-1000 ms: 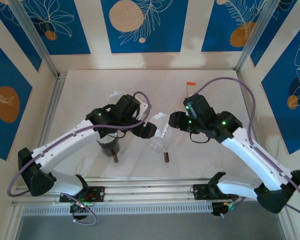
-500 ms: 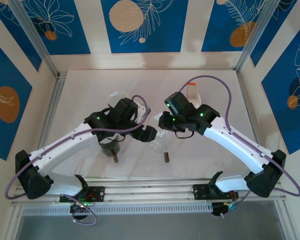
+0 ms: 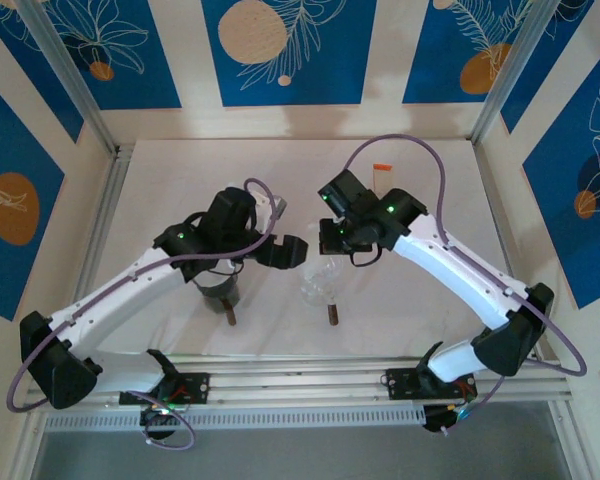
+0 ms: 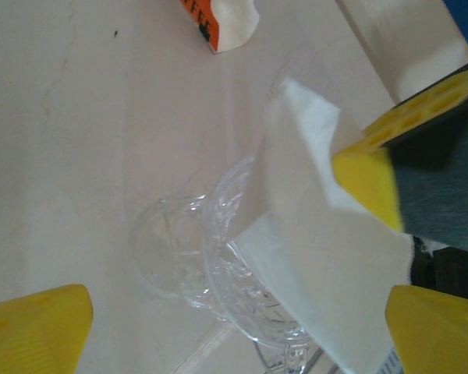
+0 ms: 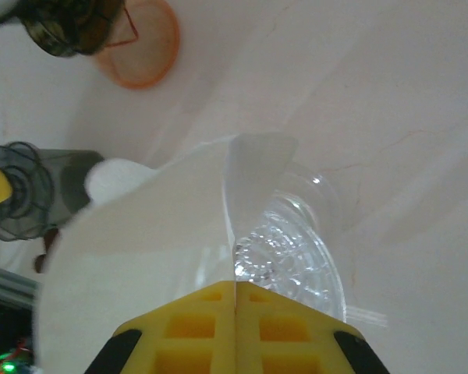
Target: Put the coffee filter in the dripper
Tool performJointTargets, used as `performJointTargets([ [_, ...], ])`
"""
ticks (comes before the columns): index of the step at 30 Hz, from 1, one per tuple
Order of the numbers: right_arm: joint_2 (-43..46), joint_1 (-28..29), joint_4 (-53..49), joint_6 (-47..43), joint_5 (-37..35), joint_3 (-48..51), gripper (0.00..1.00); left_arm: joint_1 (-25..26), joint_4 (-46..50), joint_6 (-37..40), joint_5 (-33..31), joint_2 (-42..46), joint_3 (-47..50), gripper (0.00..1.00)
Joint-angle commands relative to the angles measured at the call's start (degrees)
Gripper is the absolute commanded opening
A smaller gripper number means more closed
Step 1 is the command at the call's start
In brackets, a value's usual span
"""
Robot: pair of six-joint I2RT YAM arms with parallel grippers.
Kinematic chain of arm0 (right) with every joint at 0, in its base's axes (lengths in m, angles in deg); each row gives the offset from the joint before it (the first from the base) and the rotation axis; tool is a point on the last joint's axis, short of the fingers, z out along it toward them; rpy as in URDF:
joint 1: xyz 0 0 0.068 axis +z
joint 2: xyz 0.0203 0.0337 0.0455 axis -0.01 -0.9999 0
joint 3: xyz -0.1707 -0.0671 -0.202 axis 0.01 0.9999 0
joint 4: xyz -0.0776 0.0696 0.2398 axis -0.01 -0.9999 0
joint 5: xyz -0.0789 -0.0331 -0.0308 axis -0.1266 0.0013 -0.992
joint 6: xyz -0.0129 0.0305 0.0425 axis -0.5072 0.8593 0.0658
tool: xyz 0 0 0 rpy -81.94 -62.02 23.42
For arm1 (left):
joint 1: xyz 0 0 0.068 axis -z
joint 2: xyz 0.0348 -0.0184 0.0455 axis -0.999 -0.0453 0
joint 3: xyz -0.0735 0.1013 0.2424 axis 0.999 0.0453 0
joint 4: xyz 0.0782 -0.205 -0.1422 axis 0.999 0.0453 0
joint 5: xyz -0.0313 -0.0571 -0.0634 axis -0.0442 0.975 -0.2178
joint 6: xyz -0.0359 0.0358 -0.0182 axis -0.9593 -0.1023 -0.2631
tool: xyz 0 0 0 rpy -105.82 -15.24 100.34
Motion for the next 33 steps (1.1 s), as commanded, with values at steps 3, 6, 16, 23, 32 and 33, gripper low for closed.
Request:
performJointTargets([
  [3,-1.9,1.2,-4.8,-4.4,-4.9,-1.9,0.00,-0.3,-6.1,-3.1,4.0,0.0,2.8,0.97],
  [6,-3.0,1.9,-5.0,-5.0,-5.9,-2.3,0.00,-0.4,-6.8,-3.8,4.4,-0.9,3.8,0.96],
  [16,-4.2,3.4,-6.2,-5.3,-8.6,-2.4,0.00,-0.2,-4.9,-5.0,1.2,-3.4,5.4,0.88],
  [23,-3.5,3.5,-5.5,-4.6,-8.5,-2.2,0.07,-0.1,-4.0,-4.7,1.4,-4.6,5.7,0.81],
  [32,-0.3,3.2,-3.5,-3.6,-7.6,-0.3,0.27,0.0,-4.1,-4.7,1.6,-4.7,6.0,0.79],
  [33,-0.1,3.2,-3.4,-3.4,-7.7,0.0,0.28,0.0,-4.1,-4.7,1.5,-4.7,5.9,0.79],
])
